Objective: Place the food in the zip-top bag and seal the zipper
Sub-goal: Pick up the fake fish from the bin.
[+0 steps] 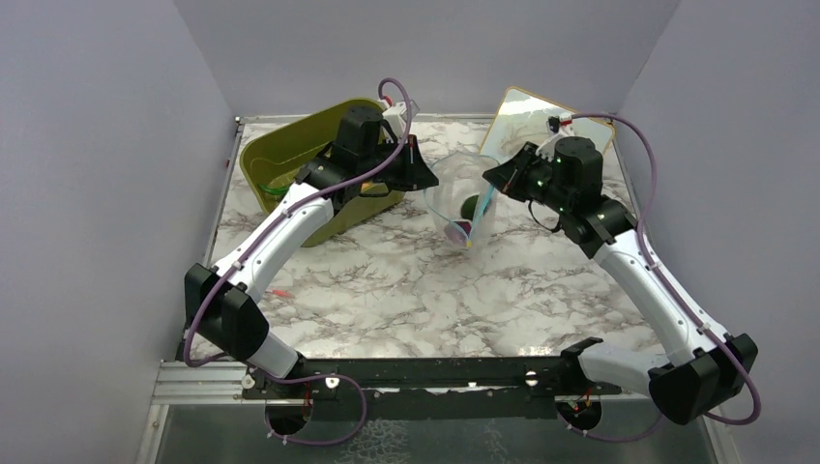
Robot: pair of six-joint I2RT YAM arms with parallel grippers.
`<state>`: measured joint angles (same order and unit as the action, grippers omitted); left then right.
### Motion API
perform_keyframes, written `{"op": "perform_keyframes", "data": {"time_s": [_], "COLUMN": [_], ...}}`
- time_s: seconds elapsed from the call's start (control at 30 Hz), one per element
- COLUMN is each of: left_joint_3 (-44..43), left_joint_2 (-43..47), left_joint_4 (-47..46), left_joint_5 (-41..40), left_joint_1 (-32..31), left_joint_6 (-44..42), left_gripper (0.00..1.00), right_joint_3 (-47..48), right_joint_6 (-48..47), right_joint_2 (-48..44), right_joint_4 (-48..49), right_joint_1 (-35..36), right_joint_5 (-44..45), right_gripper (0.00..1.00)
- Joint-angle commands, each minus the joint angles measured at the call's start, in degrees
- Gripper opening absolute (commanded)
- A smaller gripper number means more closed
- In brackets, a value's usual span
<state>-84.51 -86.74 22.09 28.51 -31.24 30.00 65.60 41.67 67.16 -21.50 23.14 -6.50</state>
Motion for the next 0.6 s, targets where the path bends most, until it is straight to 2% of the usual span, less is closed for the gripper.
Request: {"op": "perform_keyframes", "data": {"time_s": [0.0,0.17,0.3,0.37,0.47,0.57], "left_joint_3": [-2.56,-3.13,-2.13,-1.98,-2.06,-2.27], "left_joint_2": [-0.77,-1.28,-1.70,-1.83,-1.54,-0.63], "left_joint_4": [1.15,0.98,0.18,-0.17,-0.12,-0.18], "left_joint_5": [-2.18,-1.28,-1.25,-0.91,-1.78,-4.63], "left_joint_1": [-0.13,-0.14,-0.13,-0.18,-0.18,-0.13], "left_joint_6": [-2.06,-2.81,-3.30,-3.73,-5.15,-6.98], "left_gripper": [0.00,0.00,0.08,0.17,0.38,0.49], "right_joint_3": [0.23,-2.35,-2.98,-3.01,-3.75,-4.54], "right_joint_6": [-0.99,-0.54,-0.78,-0.98,-0.77,-0.68], "right_joint_2": [-2.41,-3.90,-4.90,-5.02,-5.87,-6.14], "right_joint_4": [2.42,1.63,1.22,0.78,1.30,1.21], "right_joint_1": [-0.28,-0.31,-0.31,-0.37,-0.36,-0.29], "right_joint_5": [-0.92,-0.22,1.39,1.60,0.87,0.49], "right_gripper": [0.01,0.01,0.01,0.01,0.01,0.01]}}
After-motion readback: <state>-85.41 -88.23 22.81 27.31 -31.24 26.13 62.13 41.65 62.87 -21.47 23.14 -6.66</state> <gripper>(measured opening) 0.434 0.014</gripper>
